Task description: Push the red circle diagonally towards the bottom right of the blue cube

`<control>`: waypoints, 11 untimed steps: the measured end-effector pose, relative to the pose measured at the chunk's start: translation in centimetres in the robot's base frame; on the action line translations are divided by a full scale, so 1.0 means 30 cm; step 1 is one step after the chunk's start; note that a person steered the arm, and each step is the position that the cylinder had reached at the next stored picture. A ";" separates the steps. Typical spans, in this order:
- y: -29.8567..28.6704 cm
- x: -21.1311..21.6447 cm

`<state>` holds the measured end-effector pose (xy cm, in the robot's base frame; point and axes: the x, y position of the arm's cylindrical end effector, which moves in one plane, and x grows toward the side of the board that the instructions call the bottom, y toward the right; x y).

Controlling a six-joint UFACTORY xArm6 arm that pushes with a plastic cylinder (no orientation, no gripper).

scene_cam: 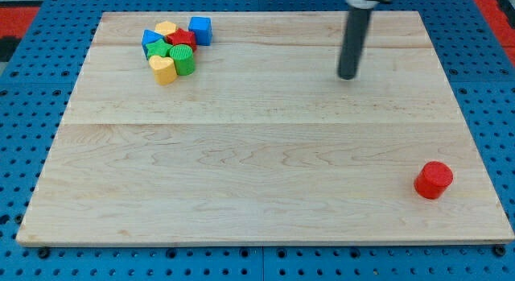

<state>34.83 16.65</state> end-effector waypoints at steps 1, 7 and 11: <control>0.236 0.093; 0.120 0.857; -0.069 0.551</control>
<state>51.35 14.59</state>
